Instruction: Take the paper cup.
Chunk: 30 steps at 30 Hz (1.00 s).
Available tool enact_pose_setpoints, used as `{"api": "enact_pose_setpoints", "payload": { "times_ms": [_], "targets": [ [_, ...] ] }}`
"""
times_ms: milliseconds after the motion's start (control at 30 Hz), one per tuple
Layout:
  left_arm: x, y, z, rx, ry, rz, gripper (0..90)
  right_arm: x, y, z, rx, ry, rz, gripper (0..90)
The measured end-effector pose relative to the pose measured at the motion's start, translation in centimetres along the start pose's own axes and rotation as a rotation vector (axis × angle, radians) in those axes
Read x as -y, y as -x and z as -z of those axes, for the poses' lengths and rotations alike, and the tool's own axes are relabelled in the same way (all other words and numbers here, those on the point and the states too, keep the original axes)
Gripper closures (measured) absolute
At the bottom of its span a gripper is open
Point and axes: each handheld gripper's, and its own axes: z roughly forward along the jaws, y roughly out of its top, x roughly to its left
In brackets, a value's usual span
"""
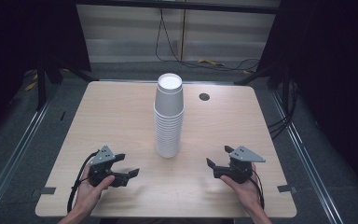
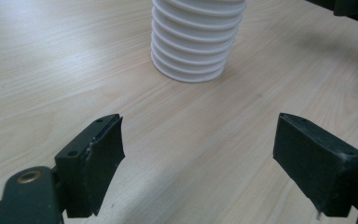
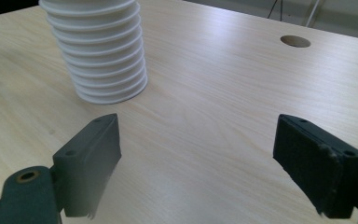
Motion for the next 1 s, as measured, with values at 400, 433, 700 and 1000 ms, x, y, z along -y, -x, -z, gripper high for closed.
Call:
{"api": "enact_pose_setpoints", "payload": {
  "times_ms": [400,433,700,1000],
  "targets": [
    [0.1,-0.4,-0.4,0.007,-0.011,0.008,15.9,-1.2,-0.6,1.3,-0.064,0.067,-0.021,14.8],
    [0.1,-0.4,-0.5,0.008,-0.013,0.007,15.8,-1.3,-0.7,1.3,-0.073,0.072,-0.027,14.8],
    [0.0,-0.3,-0.7,0.023,-0.014,-0.009,15.8,-2.7,-1.2,1.4,-0.129,0.077,-0.041,15.7],
    [0.0,-0.2,-0.9,0.048,-0.004,-0.013,15.7,-5.1,-2.0,2.0,-0.178,0.117,-0.014,15.6]
  ]
}}
